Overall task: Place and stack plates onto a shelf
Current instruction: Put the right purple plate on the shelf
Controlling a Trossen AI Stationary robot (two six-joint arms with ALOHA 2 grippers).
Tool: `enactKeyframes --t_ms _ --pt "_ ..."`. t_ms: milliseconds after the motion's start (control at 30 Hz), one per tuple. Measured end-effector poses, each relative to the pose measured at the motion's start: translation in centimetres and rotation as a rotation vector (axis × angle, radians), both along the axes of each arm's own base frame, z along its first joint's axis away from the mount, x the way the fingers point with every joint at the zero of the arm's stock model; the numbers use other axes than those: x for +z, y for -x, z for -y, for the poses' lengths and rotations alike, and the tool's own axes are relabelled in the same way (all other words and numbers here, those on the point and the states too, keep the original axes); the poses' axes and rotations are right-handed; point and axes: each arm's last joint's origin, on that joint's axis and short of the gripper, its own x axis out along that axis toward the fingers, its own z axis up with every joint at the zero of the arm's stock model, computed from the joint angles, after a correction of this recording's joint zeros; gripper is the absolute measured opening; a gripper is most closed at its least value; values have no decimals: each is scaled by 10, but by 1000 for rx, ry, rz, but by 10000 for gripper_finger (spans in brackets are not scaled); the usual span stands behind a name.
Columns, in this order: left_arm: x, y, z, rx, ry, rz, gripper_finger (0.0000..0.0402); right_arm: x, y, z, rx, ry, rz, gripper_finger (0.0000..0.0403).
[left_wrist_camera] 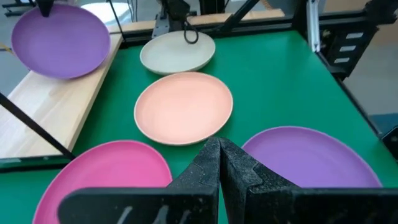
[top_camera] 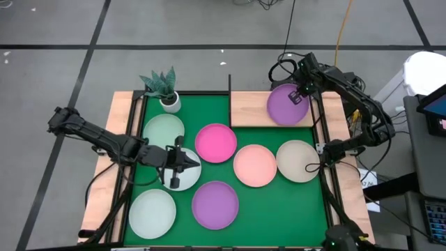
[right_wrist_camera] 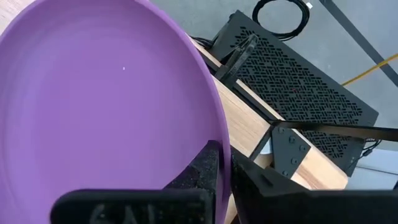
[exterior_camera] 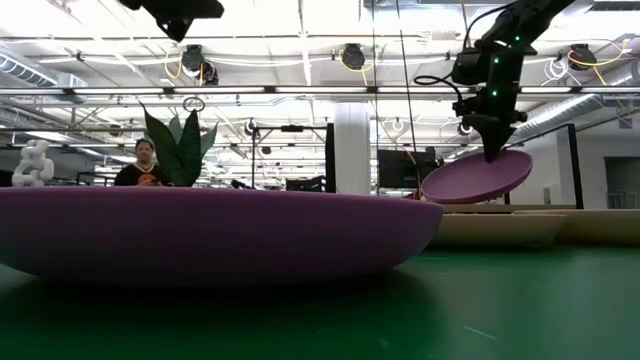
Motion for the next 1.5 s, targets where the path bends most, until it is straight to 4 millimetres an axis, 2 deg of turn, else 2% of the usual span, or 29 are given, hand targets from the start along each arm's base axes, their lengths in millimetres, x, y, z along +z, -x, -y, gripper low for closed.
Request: enactKeyframes --t_ms 133,500,667,1033,1233,1500 --pt "-2 -2 -2 10 -5 -8 3 -1 1 0 -5 14 -27 16" --pt "-1 -3 -4 20 -4 -6 3 -19 0 3 40 65 -56 24" --pt "-1 -3 -4 15 -15 -5 3 -18 1 4 33 93 -105 53" --pt "-1 -3 -4 15 -15 -5 3 -19 -1 3 34 90 -91 108" --pt "-1 -3 -4 15 -16 -5 3 -21 -16 -10 90 50 -98 109" --pt "-1 -3 -4 15 -16 -5 3 -21 -49 -34 225 81 -149 89"
